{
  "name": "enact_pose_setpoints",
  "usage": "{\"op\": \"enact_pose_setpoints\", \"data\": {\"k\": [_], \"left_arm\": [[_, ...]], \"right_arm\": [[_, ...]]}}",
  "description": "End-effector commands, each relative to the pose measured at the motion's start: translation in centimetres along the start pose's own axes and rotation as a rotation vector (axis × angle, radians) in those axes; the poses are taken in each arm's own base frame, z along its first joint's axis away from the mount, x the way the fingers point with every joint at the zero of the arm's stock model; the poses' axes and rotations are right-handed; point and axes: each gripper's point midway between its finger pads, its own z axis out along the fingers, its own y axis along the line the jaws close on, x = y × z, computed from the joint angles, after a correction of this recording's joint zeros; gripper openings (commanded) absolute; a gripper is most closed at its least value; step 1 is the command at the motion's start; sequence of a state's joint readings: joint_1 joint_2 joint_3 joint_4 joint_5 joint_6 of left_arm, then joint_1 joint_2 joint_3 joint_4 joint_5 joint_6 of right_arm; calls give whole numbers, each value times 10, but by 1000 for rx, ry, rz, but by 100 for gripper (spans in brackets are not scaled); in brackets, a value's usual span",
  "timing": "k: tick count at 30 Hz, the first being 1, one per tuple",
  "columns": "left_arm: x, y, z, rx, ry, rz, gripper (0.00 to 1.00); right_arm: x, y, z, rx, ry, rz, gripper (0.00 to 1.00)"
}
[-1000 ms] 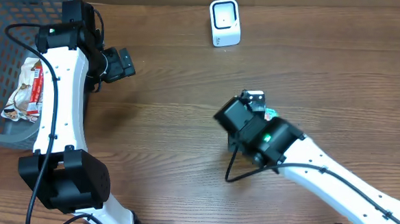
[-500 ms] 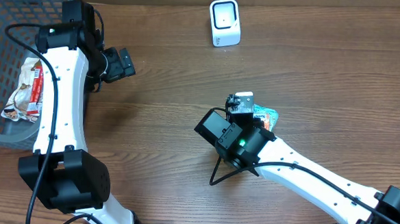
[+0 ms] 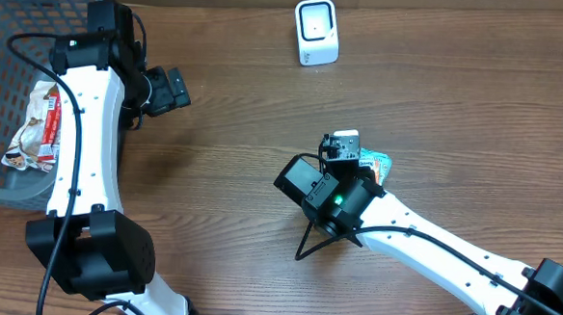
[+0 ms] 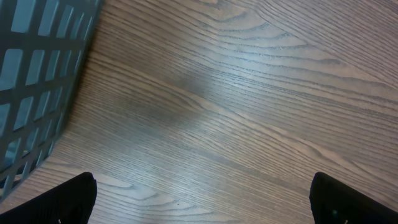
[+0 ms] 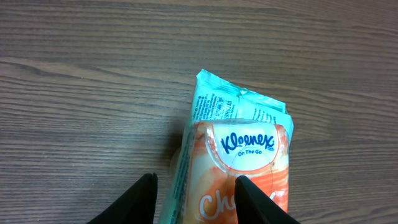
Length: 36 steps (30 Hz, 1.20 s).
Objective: Scan the item barcode
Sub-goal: 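Grasp the orange Kleenex pack with the right gripper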
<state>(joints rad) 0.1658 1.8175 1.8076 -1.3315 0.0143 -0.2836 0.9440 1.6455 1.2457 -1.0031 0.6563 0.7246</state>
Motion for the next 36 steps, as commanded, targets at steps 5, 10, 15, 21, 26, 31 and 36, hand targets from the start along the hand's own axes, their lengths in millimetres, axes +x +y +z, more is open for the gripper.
{"op": "enact_pose_setpoints", "data": {"k": [5,10,15,21,26,31,36], "left_arm": [[-5,0,-17,11,-52,16,100],[-5,0,-17,11,-52,16,100],[-5,0,-17,11,-52,16,100],[-5,0,-17,11,-52,16,100],[-5,0,-17,11,-52,16,100],[-5,0,-17,11,-52,16,99],[-5,0,-17,11,-52,16,100]], "right_arm": [[-8,1,-4,4,-23,7,42],[-3,0,0,13,-15,-1,42],[4,-1,7,19,-13,-6,38],[8,-4,8,30,-3,-17,34],[11,-5,10,35,2,-22,39],[11,-5,10,35,2,-22,39],[11,-5,10,35,3,-22,35]]}}
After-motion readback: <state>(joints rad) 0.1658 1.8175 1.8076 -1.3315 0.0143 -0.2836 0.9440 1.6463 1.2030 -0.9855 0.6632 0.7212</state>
